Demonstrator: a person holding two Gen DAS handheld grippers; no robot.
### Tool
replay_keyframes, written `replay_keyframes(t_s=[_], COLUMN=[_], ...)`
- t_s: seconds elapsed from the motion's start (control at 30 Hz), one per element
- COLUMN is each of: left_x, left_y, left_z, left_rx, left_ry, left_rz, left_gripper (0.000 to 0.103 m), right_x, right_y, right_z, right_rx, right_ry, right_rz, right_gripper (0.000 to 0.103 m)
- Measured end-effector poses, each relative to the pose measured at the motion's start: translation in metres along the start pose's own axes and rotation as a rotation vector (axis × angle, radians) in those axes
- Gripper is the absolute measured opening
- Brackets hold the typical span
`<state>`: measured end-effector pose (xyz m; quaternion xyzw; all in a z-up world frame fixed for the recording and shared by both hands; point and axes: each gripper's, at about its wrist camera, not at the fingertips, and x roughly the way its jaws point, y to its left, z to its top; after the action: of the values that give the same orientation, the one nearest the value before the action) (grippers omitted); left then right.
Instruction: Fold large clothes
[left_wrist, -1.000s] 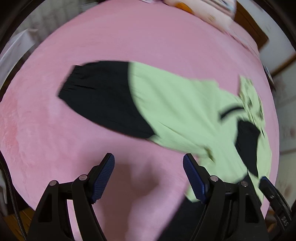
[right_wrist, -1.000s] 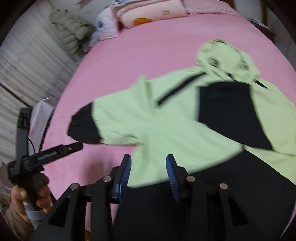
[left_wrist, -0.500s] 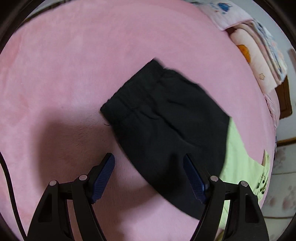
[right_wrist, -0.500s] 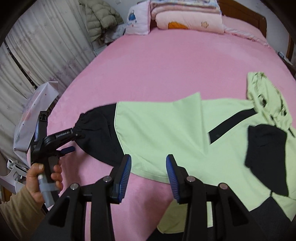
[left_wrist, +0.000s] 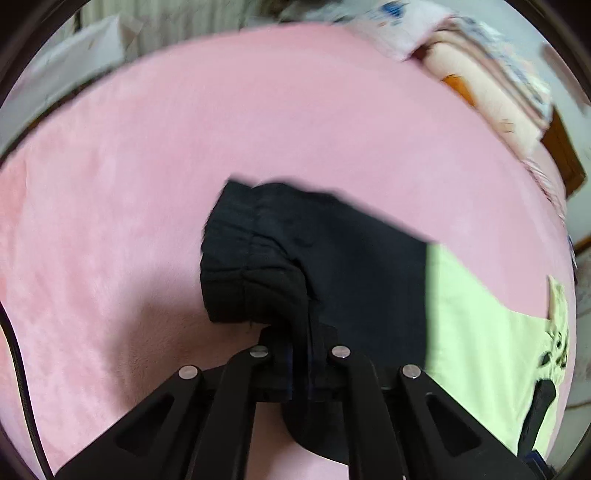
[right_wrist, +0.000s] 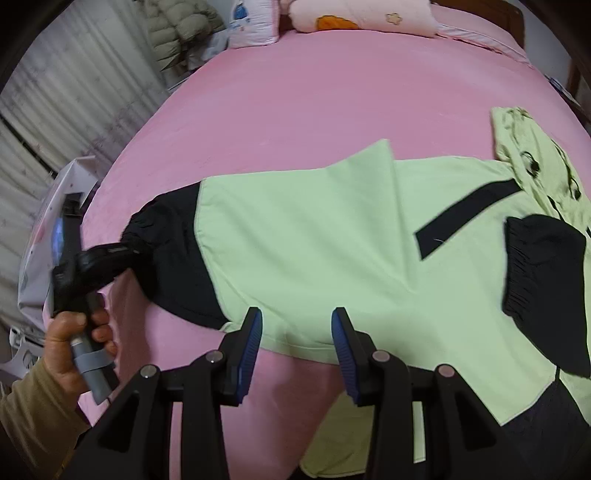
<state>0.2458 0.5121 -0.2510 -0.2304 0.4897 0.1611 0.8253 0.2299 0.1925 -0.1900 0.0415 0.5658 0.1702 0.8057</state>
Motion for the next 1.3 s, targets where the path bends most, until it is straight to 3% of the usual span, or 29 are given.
replay_keyframes(t_s=[0.17,0.33,0.43,0.57,0.67,0.73,0.8,0.93,1.13,1.3], left_x=[-0.087,-0.139,-0.137,-0.106,-0.065,-0.036,-0.017,-0.020,-0.067,-0.082], left_y=[-0.069,-0.170,-0.235,-0.310,-0.348,-0.356,-0.354,-0.350,-0.312,-0.275], left_z=[-0.009,-0.051,-0.091,-0.155,-0.200,-0.224,-0.239,-0.241,-0.210,-0.186], left_rx=[0.163,0.354,0.486,0.594,0.684,0.711,0.705,0.681,0.569,0.517], left_ry=[-0.143,-0.143,-0.100,0.014,0.114,0.202,0.279,0.297,0.206,0.114], left_rz=[-0.163,-0.380,-0.433,-0.457,-0.385,-0.347,-0.315,-0.278,-0.210,-0.145], left_gripper=[0.003,0.003,0.004,0.004,0.020,0.049,0.065,0.070,0.070,0.071], right_x=[-0.015,-0.040,-0.059,-0.078,-0.085,-0.086,-0.086,-0.094,-0.095,-0.080], right_y=[-0.026,-0.072,-0.109,-0.163,-0.202,-0.226,-0.244,-0.269,-0.270,-0.263], right_z=[-0.004,-0.016,-0.026,-0.042,-0.060,-0.073,-0.083,-0.094,-0.081,-0.057], right_rx=[0.061,0.149,0.212,0.285,0.319,0.329,0.341,0.373,0.356,0.342], right_ry=[-0.023,-0.069,-0.101,-0.119,-0.100,-0.069,-0.049,-0.059,-0.082,-0.078], right_rz=[-0.017,-0.046,-0.082,-0.146,-0.182,-0.202,-0.210,-0.160,-0.065,0.023], right_gripper=[0.039,0.039,0.039,0.039,0.039,0.039,0.039,0.039,0.040,0.050])
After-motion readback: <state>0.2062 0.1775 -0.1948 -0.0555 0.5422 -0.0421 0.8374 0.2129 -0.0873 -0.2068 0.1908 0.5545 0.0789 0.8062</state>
